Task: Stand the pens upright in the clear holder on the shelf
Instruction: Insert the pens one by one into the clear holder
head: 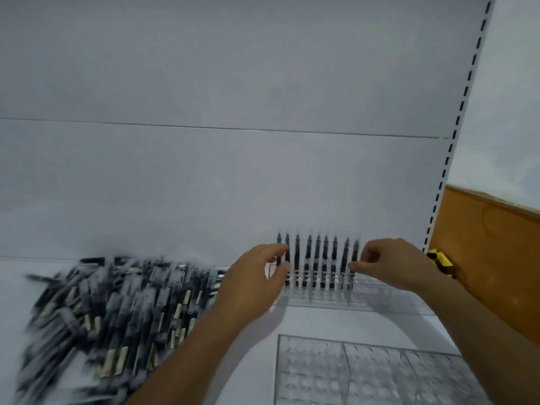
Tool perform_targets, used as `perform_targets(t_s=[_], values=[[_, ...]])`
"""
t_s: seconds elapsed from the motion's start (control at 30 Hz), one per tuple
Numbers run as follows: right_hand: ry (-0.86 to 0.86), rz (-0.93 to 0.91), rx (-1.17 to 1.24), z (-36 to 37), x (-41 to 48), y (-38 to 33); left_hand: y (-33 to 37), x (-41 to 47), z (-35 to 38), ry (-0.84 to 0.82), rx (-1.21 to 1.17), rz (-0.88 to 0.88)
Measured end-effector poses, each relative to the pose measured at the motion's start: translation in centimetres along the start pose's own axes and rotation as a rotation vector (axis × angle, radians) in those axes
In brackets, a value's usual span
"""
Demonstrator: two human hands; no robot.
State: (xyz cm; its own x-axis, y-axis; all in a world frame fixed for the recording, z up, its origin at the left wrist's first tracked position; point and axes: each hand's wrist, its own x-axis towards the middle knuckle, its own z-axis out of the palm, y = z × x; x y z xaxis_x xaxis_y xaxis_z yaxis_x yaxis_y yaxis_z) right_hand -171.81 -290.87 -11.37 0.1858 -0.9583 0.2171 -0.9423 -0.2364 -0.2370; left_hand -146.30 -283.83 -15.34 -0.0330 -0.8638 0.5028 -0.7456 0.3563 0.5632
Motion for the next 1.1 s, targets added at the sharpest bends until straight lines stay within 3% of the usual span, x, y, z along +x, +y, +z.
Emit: perform_targets(t_s=[0.17, 0.3, 0.4, 0.67, 0.93, 1.1], values=[[-0.054, -0.181, -0.185, -2.5, -1.1, -5.4, -2.5, -1.2, -5.9, -0.085, 0.319, -0.258], [-0.185, -0.431, -0.214, -0.9, -1.4, -13.3, -2.9, -3.1, -7.6, -0.212, 0.526, -0.316], [-0.272, -0.511, -0.299, 2.6, -0.1, -18.0, -3.1, -4.0, -6.7, -0.294, 0.617, -0.329], [-0.436, -0.39, -0.442, 6.7, 1.6, -21.8, -3.1, -3.7, -4.6, -0.328, 0.715, -0.369], [-0.434, -0.387, -0.458, 7.9, 2.1, -21.5, -3.2, -3.1, -4.6, -0.417, 0.805, -0.346], [-0.424, -0.376, -0.498, 8.1, 2.0, -21.4, -3.5, -2.6, -5.1, -0.352, 0.611, -0.42]])
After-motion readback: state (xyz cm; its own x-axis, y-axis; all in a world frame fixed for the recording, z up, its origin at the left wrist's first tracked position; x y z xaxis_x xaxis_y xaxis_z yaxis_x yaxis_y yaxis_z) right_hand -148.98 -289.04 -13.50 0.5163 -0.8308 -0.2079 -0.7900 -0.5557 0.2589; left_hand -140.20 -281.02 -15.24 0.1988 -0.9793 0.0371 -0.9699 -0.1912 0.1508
